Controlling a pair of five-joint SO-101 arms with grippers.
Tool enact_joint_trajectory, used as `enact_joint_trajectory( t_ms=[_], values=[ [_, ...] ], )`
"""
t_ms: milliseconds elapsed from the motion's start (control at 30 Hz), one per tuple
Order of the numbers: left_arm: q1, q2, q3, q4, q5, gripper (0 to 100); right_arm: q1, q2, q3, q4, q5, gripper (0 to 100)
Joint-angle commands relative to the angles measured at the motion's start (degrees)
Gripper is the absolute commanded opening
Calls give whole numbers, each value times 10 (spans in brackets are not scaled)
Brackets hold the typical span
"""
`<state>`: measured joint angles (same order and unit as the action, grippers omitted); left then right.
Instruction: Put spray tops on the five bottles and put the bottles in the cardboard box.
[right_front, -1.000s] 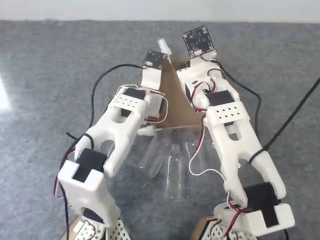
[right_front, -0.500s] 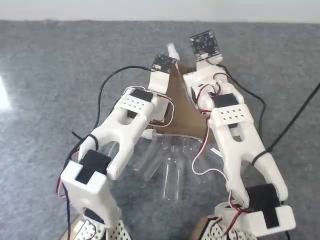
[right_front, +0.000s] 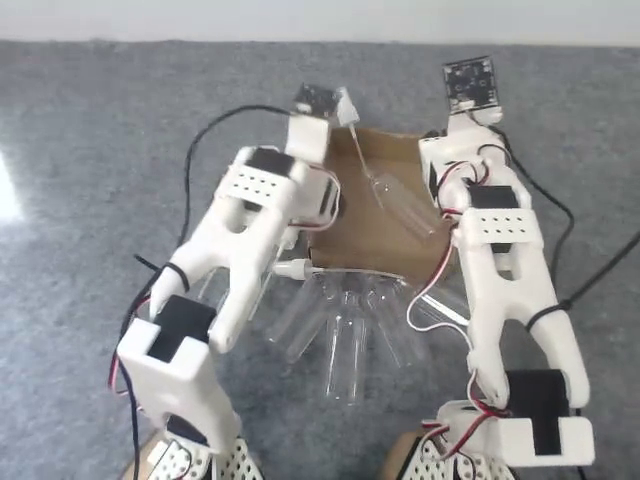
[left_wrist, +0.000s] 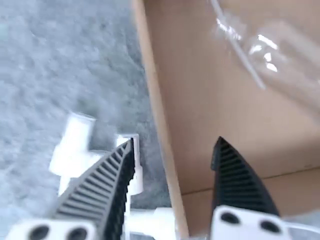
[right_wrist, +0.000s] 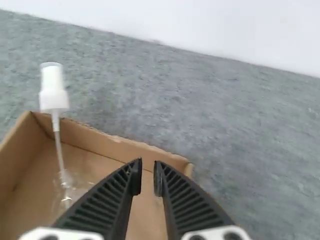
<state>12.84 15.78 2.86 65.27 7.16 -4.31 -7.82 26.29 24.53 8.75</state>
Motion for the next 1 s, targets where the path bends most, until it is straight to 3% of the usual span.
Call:
enact_joint_trajectory(
  t_ms=[0, 133, 300, 600, 767, 967],
  values=[
    [-11, -12, -68, 35, -2, 236, 10, -30, -5, 5, 8, 6],
    [-15, -12, -137, 69, -2, 236, -6, -30, -6, 5, 16, 6],
    [-65, -12, -251, 144, -1, 235, -59, -2, -13, 46, 135, 15],
    [-185, -12, -307, 236, -15, 235, -80, 129, -114, 56, 41, 187],
    [-245, -64, -218, 194, -28, 235, -105, 198, -162, 74, 59, 213],
    [-309, -275, 93, 40, -105, 235, -124, 242, -235, 145, 71, 213]
  ],
)
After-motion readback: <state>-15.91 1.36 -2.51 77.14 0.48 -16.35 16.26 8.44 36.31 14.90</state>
